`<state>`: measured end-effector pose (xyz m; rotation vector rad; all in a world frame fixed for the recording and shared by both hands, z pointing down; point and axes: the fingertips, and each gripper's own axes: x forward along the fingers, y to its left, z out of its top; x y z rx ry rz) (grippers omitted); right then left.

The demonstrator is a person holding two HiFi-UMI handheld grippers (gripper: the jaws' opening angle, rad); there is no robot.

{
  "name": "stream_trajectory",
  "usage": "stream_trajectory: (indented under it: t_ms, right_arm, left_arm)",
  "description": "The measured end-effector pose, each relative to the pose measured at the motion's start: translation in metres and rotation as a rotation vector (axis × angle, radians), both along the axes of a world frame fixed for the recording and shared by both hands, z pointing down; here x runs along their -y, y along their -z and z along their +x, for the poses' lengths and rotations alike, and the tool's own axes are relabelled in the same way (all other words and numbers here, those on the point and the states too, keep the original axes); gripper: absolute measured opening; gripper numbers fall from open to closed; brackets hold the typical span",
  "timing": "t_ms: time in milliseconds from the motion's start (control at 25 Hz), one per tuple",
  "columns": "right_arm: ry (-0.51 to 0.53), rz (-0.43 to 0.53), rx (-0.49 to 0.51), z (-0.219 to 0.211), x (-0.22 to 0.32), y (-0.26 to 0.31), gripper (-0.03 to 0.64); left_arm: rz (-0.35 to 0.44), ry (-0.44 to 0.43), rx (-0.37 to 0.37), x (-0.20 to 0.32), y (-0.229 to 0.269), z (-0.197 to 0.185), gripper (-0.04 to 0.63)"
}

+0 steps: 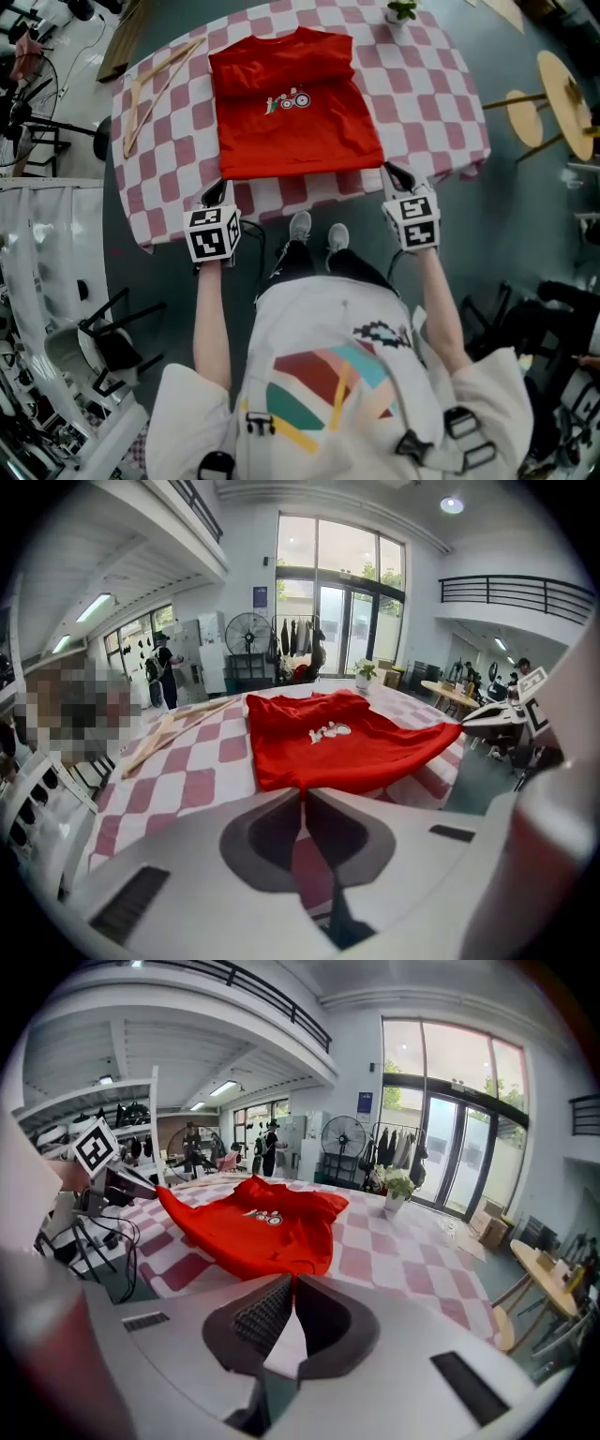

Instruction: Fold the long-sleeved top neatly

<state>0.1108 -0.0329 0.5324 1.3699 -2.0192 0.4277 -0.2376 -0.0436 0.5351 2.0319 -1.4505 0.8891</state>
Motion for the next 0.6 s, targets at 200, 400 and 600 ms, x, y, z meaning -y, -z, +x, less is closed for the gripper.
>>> stream_trajectory:
  t_ms: [200, 400, 600]
  right_arm:
    - [0.006, 0.074, -0.010, -0.004, 0.029, 0.036, 0.017]
    - [-0.005, 0.127, -0.034, -0.009, 0.070, 0.068, 0.014]
    - [-0.024, 0.166, -0.085, -0.015, 0.121, 0.085, 0.014]
  left_arm:
    - [0.069, -0.008, 0.027, 0.027, 0.031, -0.003, 0.018]
    - [0.121, 0.008, 0.015, 0.067, 0.057, -0.014, 0.018]
    - [0.181, -0.010, 0.007, 0.125, 0.078, -0.019, 0.016]
